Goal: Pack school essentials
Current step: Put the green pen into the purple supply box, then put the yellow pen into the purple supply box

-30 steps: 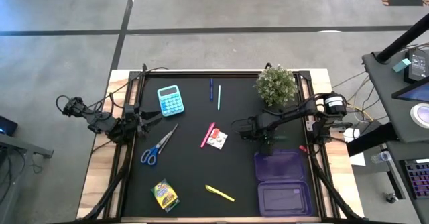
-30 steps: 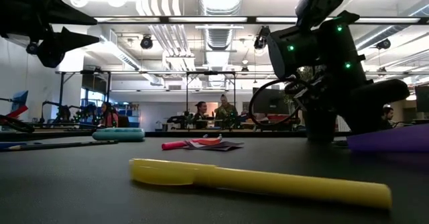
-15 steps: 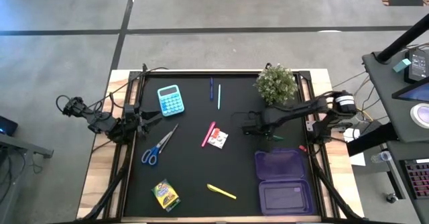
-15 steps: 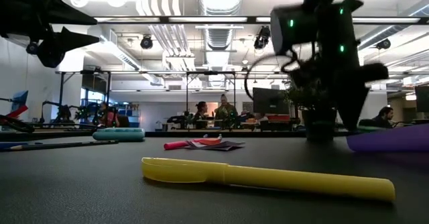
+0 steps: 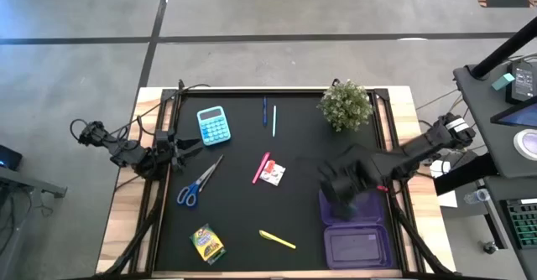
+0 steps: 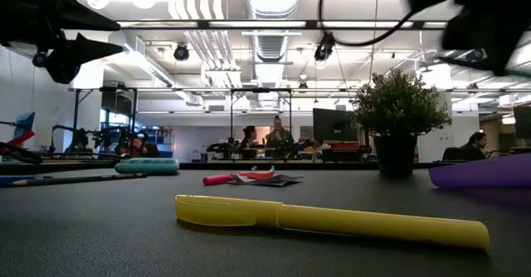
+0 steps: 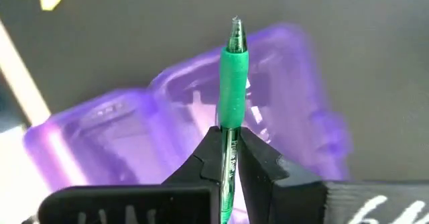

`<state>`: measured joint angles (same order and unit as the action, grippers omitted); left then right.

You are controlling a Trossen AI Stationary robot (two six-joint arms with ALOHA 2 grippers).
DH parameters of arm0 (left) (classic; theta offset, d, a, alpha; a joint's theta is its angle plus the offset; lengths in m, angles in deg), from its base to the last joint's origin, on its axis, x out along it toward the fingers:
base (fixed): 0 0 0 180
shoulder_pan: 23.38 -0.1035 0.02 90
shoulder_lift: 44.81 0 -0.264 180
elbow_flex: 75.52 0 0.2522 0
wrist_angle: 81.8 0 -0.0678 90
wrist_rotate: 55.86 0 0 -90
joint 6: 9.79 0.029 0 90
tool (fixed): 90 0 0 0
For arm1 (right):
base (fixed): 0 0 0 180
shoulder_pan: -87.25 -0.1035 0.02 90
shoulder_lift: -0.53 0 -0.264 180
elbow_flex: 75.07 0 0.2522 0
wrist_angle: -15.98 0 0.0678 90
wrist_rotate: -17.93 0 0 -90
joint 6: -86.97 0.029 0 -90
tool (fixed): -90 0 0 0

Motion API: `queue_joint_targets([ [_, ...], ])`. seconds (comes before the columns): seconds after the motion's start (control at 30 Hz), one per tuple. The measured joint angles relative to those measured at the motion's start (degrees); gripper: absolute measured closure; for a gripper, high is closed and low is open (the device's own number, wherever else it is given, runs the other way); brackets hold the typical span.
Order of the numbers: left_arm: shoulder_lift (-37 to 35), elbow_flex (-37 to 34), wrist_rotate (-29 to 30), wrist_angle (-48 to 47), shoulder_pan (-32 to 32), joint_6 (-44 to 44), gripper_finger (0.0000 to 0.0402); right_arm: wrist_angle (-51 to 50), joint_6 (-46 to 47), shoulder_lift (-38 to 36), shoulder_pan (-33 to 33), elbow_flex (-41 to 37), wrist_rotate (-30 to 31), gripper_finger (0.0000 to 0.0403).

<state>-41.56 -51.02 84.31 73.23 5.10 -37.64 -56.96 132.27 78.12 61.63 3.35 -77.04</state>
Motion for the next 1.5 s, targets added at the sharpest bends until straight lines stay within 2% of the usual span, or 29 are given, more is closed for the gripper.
queue_joint_targets([
  [0.13,0.0,0.0,0.0,0.0,0.0,0.0,0.0207,0.3,10.1,2.7,-10.6,2.3,-0.8,0.0385],
  [0.23,0.0,0.0,0.0,0.0,0.0,0.0,0.0207,0.5,14.2,5.7,-17.3,4.4,-2.3,0.0385],
  [0.5,0.0,0.0,0.0,0.0,0.0,0.0,0.0207,1.2,11.1,15.6,-28.3,6.9,-3.2,0.0382],
  [0.73,0.0,0.0,0.0,0.0,0.0,0.0,0.0207,1.8,9.3,22.5,-29.4,8.7,-2.5,0.0380],
  [1.03,0.0,0.0,0.0,0.0,0.0,0.0,0.0207,2.5,9.1,26.6,-29.1,10.4,-2.2,0.0372],
  [1.23,0.0,0.0,0.0,0.0,0.0,0.0,0.0207,2.3,12.4,26.8,-29.1,11.7,1.7,0.0321],
  [1.5,0.0,0.0,0.0,0.0,0.0,0.0,0.0207,1.9,13.1,26.7,-29.1,16.6,2.0,0.0253],
])
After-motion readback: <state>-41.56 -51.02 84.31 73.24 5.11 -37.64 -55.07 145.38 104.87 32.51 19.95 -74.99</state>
